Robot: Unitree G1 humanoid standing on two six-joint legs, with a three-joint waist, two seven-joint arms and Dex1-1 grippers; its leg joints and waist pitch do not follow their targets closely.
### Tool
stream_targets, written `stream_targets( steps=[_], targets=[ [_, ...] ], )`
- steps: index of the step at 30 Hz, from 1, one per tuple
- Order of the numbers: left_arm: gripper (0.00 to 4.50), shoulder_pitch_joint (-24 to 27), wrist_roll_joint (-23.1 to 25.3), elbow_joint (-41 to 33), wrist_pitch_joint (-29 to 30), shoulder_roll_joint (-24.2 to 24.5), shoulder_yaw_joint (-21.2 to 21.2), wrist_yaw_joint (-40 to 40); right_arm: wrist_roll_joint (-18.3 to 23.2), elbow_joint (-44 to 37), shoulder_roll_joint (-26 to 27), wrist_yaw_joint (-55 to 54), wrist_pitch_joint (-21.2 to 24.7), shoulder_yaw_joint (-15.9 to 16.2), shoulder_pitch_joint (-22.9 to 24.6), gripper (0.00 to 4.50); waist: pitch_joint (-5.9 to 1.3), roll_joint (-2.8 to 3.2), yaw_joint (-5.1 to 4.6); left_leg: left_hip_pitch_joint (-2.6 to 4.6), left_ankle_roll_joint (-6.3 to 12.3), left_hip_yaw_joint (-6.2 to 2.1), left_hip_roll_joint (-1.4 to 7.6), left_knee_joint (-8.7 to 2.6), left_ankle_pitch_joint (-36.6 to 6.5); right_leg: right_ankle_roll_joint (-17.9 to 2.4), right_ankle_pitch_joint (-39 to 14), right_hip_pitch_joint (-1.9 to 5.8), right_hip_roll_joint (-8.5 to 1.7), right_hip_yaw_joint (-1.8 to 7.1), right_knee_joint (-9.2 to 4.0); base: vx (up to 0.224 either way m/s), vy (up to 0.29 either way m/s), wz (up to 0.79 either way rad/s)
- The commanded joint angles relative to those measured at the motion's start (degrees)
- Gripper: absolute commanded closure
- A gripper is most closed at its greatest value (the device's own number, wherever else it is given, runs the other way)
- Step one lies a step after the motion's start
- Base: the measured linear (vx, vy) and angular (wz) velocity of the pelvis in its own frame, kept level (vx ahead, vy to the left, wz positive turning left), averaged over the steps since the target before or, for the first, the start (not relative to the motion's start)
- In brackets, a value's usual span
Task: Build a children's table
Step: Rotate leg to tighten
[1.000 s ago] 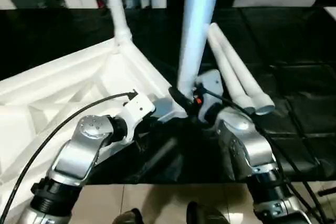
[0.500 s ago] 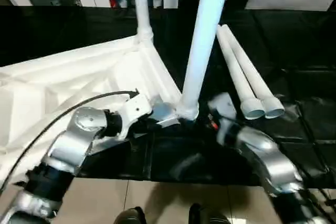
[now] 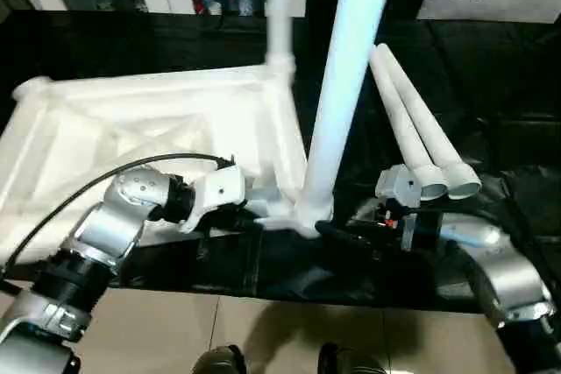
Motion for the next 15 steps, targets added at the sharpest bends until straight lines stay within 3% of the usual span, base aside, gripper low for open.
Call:
stream_targets(
  steps=[1, 7, 15],
  targets=[
    [4.50, -0.5, 0.8, 0.6, -2.2, 0.2, -3.5, -3.5, 0.0, -0.5, -0.5, 1.9, -1.0, 1.3, -1.2, 0.08, -4.65, 0.22, -0.14, 0.09, 6.07, -0.67, 3.15, -2.92, -6.6, -15.0, -6.7, 3.57, -4.79, 3.25, -2.79, 0.000, 0.000, 0.00],
    [4.50, -2.8, 2.3, 4.5, -6.2, -0.1, -4.8, -5.6, 0.7, 0.3, -1.1, 8.6, 0.3, 5.0, -4.0, 0.08, -4.56, 0.01, 0.07, -0.01, 6.22, -0.68, 3.14, -2.87, -6.5, -14.6, -7.4, 3.60, -4.83, 3.22, -2.74, 0.000, 0.000, 0.00],
    [4.50, -3.2, 2.5, 5.6, -7.5, -0.4, -5.2, -6.4, 1.0, 2.3, -0.9, 10.9, 1.1, 5.9, -5.9, 0.83, -4.54, -0.24, 0.18, -0.01, 6.03, -0.66, 3.14, -2.85, -5.7, -14.5, -7.9, 3.53, -4.89, 3.21, -2.73, 0.000, 0.000, 0.00]
  ],
)
